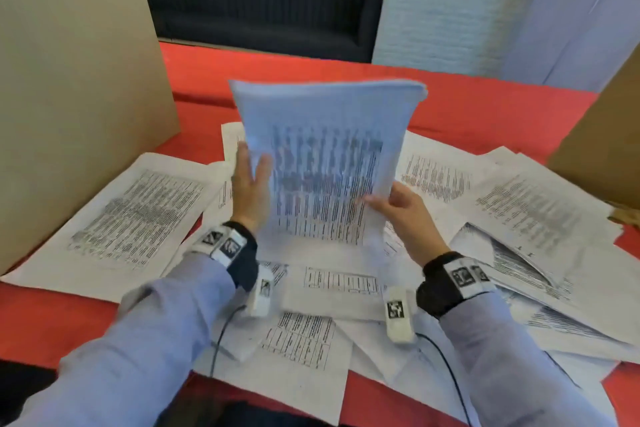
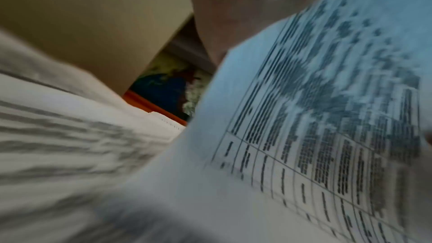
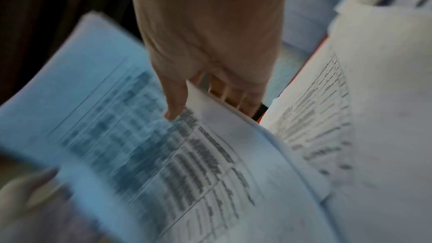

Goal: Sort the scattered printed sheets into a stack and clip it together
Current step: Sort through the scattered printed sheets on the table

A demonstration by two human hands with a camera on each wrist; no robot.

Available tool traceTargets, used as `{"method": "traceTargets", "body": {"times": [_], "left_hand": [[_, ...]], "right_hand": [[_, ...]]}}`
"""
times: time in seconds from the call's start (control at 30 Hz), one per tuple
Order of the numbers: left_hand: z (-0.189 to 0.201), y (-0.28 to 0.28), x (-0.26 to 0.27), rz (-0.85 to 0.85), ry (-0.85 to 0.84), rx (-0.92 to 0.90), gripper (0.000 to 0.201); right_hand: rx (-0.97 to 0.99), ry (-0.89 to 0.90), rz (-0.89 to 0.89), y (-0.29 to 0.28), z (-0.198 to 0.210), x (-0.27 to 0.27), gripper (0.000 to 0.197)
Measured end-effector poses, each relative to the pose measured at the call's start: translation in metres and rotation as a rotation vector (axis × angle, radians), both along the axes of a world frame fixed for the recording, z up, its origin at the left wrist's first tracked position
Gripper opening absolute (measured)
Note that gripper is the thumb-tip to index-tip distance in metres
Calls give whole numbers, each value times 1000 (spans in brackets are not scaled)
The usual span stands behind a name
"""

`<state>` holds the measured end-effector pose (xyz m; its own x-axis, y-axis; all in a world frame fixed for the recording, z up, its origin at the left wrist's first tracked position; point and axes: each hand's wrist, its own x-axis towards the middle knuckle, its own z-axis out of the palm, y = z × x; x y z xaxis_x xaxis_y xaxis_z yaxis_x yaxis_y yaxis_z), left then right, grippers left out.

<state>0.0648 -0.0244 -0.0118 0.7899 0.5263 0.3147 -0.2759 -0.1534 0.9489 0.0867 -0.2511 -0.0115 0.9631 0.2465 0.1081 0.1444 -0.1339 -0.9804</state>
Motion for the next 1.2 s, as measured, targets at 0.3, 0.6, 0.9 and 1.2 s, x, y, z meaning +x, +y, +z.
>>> {"method": "traceTargets", "body": {"times": [0.3, 0.6, 0.9, 1.2], "left_hand": [[53, -33, -4, 183, -483, 213, 20], [2, -25, -7, -35, 285, 95, 30], [-39, 79, 3, -79, 1138, 737, 74], [63, 75, -8, 78, 589, 940, 16]], "right_hand": [[328, -249, -135, 27, 57, -12, 23], [8, 66, -156, 29, -4, -9, 10], [-271, 287, -192, 5, -58, 18, 25], [-162, 373, -168, -6, -62, 22, 21]]}}
